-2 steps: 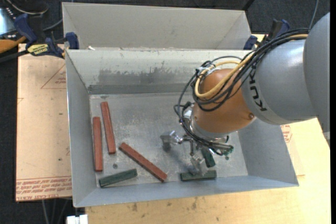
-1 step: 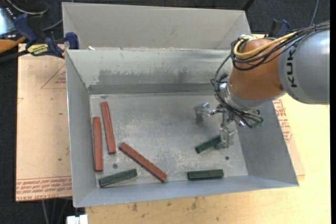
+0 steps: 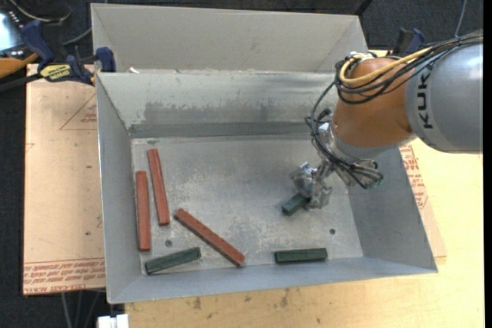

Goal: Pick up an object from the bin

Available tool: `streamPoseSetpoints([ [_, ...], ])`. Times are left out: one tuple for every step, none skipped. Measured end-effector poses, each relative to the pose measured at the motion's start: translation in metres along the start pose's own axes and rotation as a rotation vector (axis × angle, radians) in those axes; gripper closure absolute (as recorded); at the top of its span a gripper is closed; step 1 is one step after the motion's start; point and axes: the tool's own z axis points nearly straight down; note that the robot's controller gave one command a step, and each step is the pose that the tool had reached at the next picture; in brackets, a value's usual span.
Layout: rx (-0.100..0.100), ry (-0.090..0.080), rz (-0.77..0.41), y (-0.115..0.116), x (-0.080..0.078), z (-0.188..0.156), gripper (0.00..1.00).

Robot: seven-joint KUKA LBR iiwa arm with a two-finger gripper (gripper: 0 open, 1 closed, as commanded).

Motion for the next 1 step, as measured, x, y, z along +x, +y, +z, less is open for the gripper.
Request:
streamPoseSetpoints([
  [0.005,-0.007,-0.023,0.0151,-0.0048,-0.1268,1.00],
])
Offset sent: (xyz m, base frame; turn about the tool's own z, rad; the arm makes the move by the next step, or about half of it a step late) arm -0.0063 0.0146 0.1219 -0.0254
